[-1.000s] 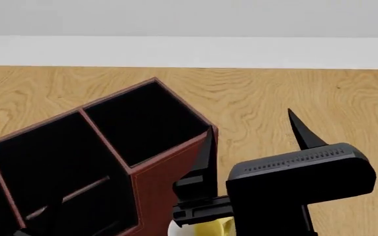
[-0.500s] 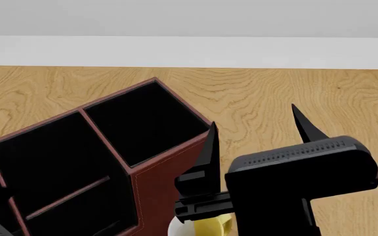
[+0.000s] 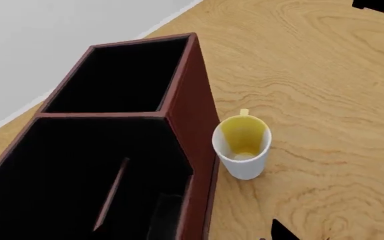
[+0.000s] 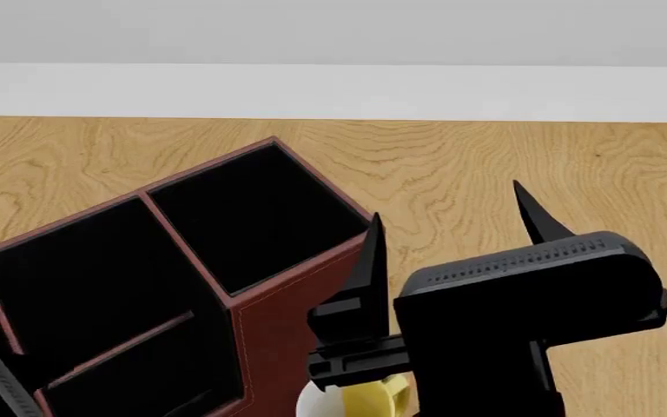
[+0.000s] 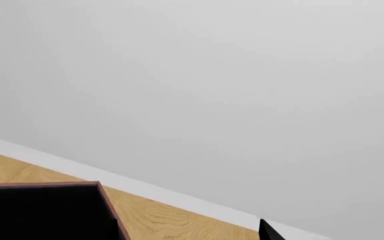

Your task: Pick up the book and place it in the front compartment of the caddy.

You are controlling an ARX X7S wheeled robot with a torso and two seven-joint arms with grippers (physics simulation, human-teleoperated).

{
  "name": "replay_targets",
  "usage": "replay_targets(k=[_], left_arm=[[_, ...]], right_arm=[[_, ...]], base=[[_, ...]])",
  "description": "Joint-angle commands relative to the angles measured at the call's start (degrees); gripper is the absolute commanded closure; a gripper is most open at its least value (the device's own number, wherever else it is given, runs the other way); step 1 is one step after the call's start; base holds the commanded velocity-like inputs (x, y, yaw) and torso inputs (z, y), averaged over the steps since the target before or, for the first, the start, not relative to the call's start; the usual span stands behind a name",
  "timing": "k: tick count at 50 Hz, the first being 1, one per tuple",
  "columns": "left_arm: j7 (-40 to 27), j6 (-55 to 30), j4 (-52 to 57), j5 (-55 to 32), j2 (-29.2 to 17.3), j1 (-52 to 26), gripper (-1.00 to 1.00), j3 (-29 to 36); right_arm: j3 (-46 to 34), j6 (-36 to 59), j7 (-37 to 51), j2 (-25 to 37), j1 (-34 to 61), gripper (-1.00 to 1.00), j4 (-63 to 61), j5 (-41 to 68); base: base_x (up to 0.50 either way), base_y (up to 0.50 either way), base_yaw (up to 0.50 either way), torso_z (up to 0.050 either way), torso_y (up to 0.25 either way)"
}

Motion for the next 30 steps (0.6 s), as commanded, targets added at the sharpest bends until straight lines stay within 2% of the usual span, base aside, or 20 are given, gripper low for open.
replay_targets(k=[1,30], left_arm=[[-0.96,0.84,0.44,-2.49,0.38,-1.37,-1.00,4.93],[-0.27,0.23,1.95,-1.68,-0.46,0.53,-1.00,10.16]], right_arm=[[0.43,-0.06,1.02,0.56,-0.24,-1.00,-0.02,1.49],[0.59,-1.35,3.02,1.43,-0.98,-1.00,0.69,4.05]], base=[[0.00,0.00,0.00,0.000,0.000],[0.00,0.00,0.00,0.000,0.000]])
